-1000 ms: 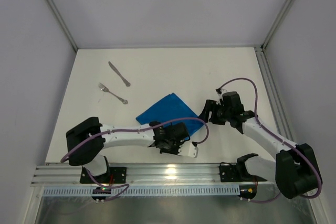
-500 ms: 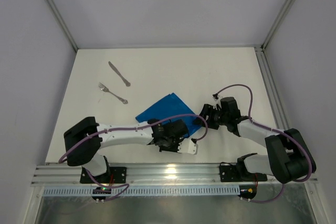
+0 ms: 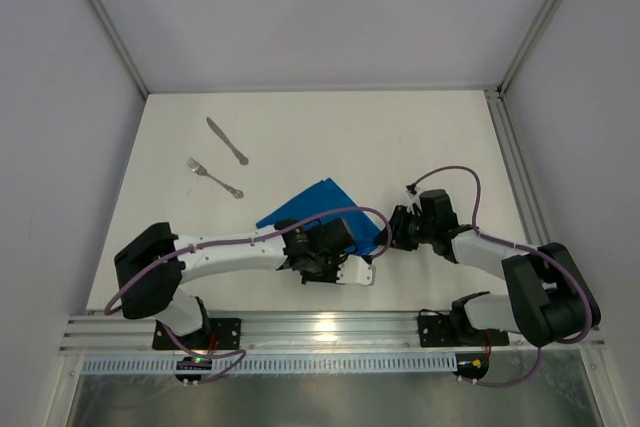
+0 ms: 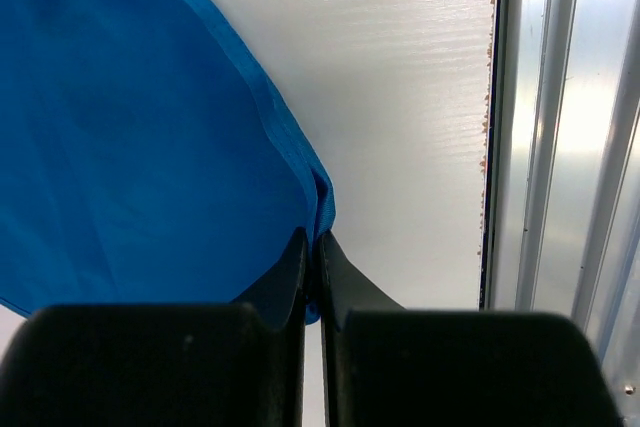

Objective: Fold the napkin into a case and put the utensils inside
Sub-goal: Pick up the upper triangle-folded napkin from the center of the board, then turn over the upper triangle folded napkin at the center of the board.

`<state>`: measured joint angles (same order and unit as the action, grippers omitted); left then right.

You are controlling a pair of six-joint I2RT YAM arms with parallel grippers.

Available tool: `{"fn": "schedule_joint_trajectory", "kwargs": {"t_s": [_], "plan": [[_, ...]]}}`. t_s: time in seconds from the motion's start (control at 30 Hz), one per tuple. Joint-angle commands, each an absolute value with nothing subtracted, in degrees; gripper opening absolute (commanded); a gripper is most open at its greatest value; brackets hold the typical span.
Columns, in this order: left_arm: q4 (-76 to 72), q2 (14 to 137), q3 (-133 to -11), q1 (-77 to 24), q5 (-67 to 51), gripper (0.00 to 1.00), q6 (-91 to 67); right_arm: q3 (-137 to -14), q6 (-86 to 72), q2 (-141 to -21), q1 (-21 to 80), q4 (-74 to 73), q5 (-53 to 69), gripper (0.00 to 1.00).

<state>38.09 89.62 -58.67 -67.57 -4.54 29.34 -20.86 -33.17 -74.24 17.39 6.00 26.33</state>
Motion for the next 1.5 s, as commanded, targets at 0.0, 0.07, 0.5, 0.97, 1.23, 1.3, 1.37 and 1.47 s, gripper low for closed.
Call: {"fn": "schedule_joint_trajectory", "kwargs": {"t_s": [0.0,0.07,0.5,0.97,1.23,1.3,1.37,1.47], "plan": [[39.8,86.9,-61.7,-66.3,-7.0,0.00,28.3,-20.2,-32.3,-75.1,17.5,3.6,25.3,0.27],[40.6,86.7,-62.5,-65.6,-7.5,0.00,28.2,-20.7,-32.2,-73.8,17.5,2.5,25.4,0.18],[52.9,83.1,-73.8,-58.1,-13.2,0.00,26.2,-39.4,-28.9,-62.1,17.5,-24.1,18.7,0.04],[59.0,81.6,-90.6,-56.1,-10.8,0.00,21.6,-65.9,-22.9,-60.9,17.2,-49.6,6.5,0.04],[52.0,88.0,-94.4,-56.2,-16.9,0.00,14.3,-72.6,-17.9,-61.0,11.3,-59.5,-1.0,0.04],[49.9,89.9,-96.1,-56.9,-17.5,0.00,12.8,-73.7,-16.2,-61.2,9.2,-61.9,-4.6,0.04],[47.7,92.8,-99.0,-57.7,-17.7,0.00,10.6,-74.8,-14.6,-60.9,5.7,-62.7,-5.0,0.04],[45.9,96.9,-103.2,-59.8,-17.8,0.00,8.3,-75.6,-12.7,-61.5,1.6,-63.9,-5.2,0.04]]}}
